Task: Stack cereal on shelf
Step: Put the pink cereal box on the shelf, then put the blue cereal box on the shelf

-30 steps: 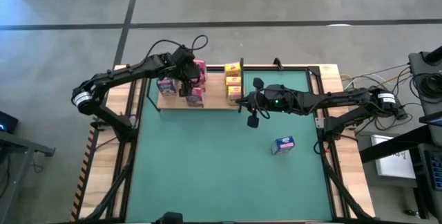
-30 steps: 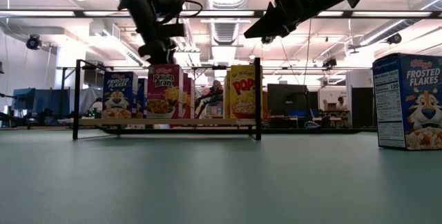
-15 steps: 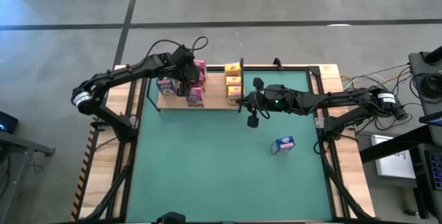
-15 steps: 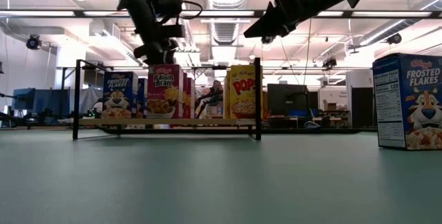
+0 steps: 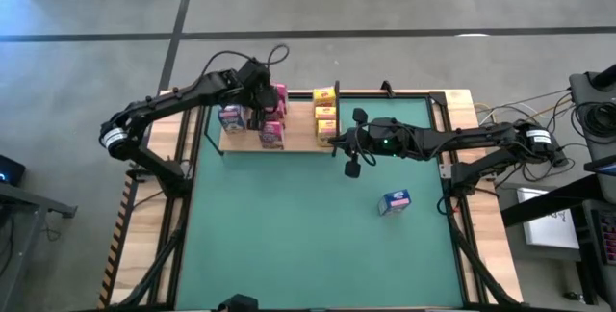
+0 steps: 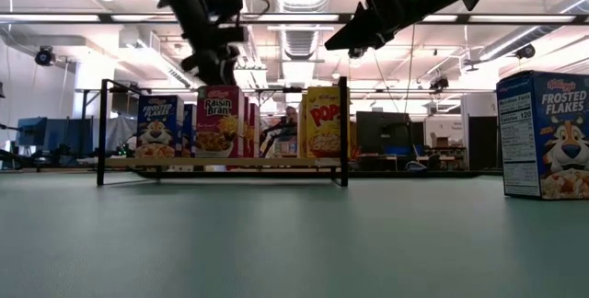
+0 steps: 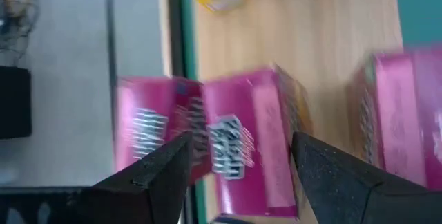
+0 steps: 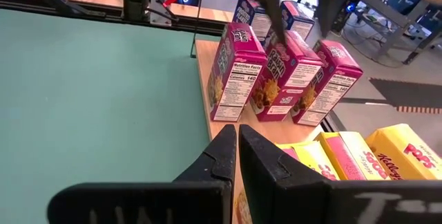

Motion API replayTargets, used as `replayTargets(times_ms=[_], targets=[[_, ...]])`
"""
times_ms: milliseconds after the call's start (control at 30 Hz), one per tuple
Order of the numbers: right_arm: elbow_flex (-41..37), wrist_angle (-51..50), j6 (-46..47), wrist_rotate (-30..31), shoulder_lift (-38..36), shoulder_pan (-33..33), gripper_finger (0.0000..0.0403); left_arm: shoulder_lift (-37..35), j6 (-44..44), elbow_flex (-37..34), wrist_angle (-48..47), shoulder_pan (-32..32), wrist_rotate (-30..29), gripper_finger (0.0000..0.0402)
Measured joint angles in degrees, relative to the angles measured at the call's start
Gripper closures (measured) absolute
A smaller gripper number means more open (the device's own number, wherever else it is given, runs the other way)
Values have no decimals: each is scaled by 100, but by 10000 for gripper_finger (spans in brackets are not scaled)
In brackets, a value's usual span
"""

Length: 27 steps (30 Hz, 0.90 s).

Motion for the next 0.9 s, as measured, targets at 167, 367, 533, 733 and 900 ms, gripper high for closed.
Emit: replayTargets(times_ms=[167,367,533,733,900], targets=[[0,3,-4,1,2,0,394,-13,-478,635,-281,2,152,171],[0,3,-4,1,4,0,394,-90,-1736,1258,-469,-33,955,171],[0,1,-4,-1,4,0,394,-434,-2769,1079,-326,-277,1868,171],[0,-1,47,-3,4,2,394,-1265,-3768,-169,1157,-1102,1950,171],[0,-39,360,-5,-3,33,394,-1955,-4464,-1448,2669,-1976,1667,171]])
